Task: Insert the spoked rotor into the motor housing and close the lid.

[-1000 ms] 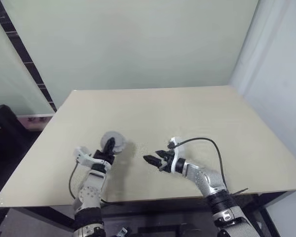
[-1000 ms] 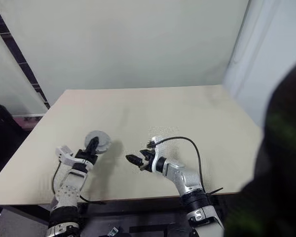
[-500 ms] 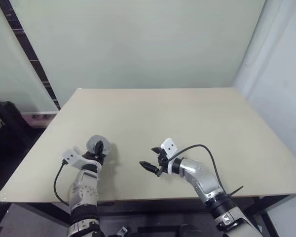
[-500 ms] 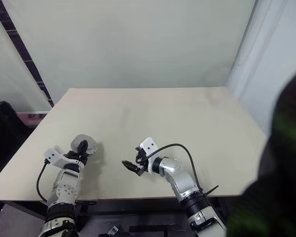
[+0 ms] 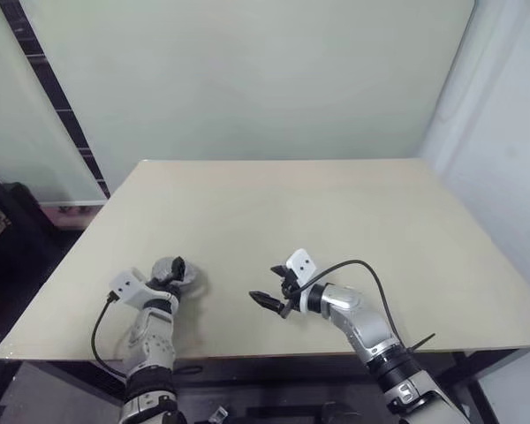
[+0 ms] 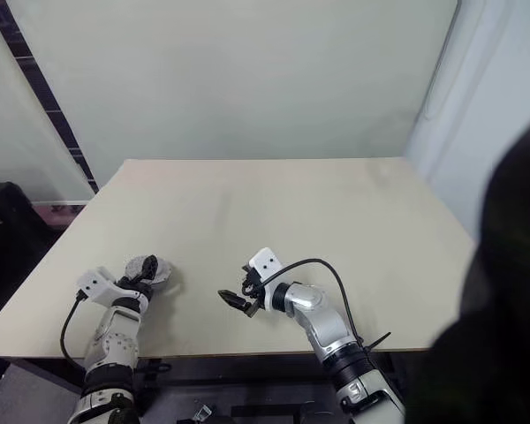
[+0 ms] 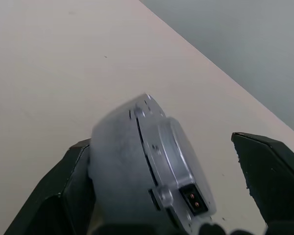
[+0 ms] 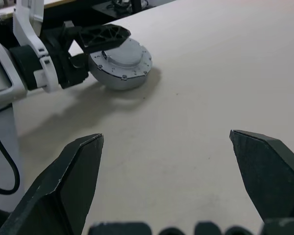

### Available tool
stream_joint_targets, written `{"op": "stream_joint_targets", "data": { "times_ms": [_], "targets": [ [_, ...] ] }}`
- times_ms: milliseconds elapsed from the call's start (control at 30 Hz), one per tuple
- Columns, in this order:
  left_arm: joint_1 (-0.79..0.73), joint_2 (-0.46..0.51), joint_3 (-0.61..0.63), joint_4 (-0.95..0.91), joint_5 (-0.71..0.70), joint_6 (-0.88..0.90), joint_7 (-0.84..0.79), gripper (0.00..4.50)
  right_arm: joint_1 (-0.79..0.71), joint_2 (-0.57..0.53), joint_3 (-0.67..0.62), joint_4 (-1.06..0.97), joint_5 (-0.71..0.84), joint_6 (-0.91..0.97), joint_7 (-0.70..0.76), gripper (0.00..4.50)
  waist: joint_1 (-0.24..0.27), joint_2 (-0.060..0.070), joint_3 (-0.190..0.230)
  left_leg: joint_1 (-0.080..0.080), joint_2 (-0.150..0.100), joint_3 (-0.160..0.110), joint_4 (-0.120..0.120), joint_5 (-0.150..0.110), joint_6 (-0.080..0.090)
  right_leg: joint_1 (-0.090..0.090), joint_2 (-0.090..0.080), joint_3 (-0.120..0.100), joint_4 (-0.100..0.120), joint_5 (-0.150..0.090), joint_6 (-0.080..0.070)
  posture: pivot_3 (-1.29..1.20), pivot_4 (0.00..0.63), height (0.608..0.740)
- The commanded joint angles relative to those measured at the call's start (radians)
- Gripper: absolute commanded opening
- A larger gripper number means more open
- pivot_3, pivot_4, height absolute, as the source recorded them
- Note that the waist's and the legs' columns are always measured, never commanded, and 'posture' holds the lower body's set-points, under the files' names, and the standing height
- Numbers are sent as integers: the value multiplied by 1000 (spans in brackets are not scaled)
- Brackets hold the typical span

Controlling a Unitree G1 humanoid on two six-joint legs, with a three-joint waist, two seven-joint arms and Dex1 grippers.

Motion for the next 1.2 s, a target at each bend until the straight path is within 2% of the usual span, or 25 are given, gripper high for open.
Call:
{"op": "stream_joint_targets", "data": {
  "times_ms": [33,367,600,733,867,1033,1200],
  "targets": [
    [12,18,-3,-50,20,-31,6,4478,-15,6,2,-19,-11,-16,4,4500,0,0,0,0,0,0,0,0,0,0,0,0,0,0,0,0,0,740],
    [132,46,-1,-172,20,6,13,4478,-17,6,5,-4,-23,-23,8,4500,-1,0,0,1,0,0,0,0,0,1,0,0,1,0,0,0,0,740],
    [257,44,-16,-460,-91,122,-64,4478,-23,-7,-31,-1,-19,-22,-10,4500,-1,0,0,2,0,0,0,0,0,2,0,0,0,0,0,0,0,740],
    [377,111,-118,-666,-63,174,-188,4478,-19,-29,-93,-35,6,20,-33,4500,-2,0,0,2,0,0,0,0,0,2,-1,0,0,0,0,0,0,740],
    [492,234,-262,-817,16,192,-330,4478,-7,-79,-141,-87,15,46,-39,4500,-3,2,1,2,0,1,0,0,0,2,0,0,0,-1,-2,0,0,740],
    [516,256,-313,-926,3,246,-331,4478,32,-148,-188,-158,3,48,-63,4500,-4,3,1,3,1,1,0,0,0,2,-1,0,0,-2,-2,0,0,740],
    [496,270,-362,-927,25,272,-348,4478,78,-201,-205,-216,-8,66,-84,4500,-5,4,1,4,1,2,0,0,0,2,0,0,0,-2,-3,0,0,740]
  ]
}}
